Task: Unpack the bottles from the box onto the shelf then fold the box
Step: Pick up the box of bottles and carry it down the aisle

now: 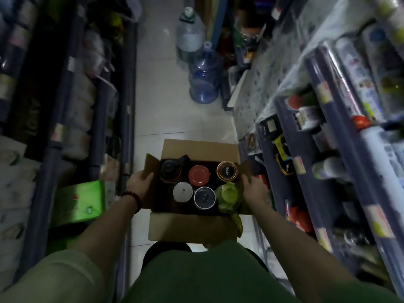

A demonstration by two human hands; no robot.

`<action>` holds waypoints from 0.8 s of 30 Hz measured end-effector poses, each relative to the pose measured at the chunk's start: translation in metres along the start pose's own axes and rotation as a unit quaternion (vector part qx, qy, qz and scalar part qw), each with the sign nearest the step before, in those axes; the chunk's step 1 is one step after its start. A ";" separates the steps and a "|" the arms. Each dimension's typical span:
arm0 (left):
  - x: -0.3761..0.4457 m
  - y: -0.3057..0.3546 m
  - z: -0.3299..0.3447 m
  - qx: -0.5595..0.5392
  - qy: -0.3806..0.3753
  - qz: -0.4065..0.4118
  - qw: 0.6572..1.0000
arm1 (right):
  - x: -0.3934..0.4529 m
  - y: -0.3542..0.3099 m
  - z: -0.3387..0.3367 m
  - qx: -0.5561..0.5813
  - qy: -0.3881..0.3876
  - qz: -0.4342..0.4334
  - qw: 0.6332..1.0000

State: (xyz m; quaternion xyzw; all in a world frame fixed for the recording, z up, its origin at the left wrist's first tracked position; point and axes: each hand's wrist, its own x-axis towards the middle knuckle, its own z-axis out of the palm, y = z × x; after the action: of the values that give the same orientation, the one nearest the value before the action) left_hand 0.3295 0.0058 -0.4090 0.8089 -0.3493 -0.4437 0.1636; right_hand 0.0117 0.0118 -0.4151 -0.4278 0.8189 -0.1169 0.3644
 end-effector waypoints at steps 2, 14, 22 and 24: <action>0.007 0.003 0.000 -0.027 0.019 -0.019 0.999 | 0.023 -0.014 -0.002 -0.004 -0.015 -0.019 1.000; 0.092 0.016 0.028 -0.065 0.055 -0.077 0.993 | 0.134 -0.044 0.044 -0.027 -0.037 -0.025 0.999; 0.184 -0.020 0.082 -0.081 0.049 -0.072 0.993 | 0.222 -0.022 0.125 -0.047 -0.032 -0.023 0.998; 0.217 -0.036 0.096 -0.067 0.050 -0.054 0.995 | 0.249 -0.012 0.151 -0.056 -0.024 -0.035 0.997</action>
State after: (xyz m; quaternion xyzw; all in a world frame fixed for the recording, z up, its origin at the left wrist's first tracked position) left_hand 0.3430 -0.1182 -0.6139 0.8350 -0.2656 -0.4337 0.2103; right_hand 0.0327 -0.1727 -0.6391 -0.4788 0.7995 -0.0728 0.3553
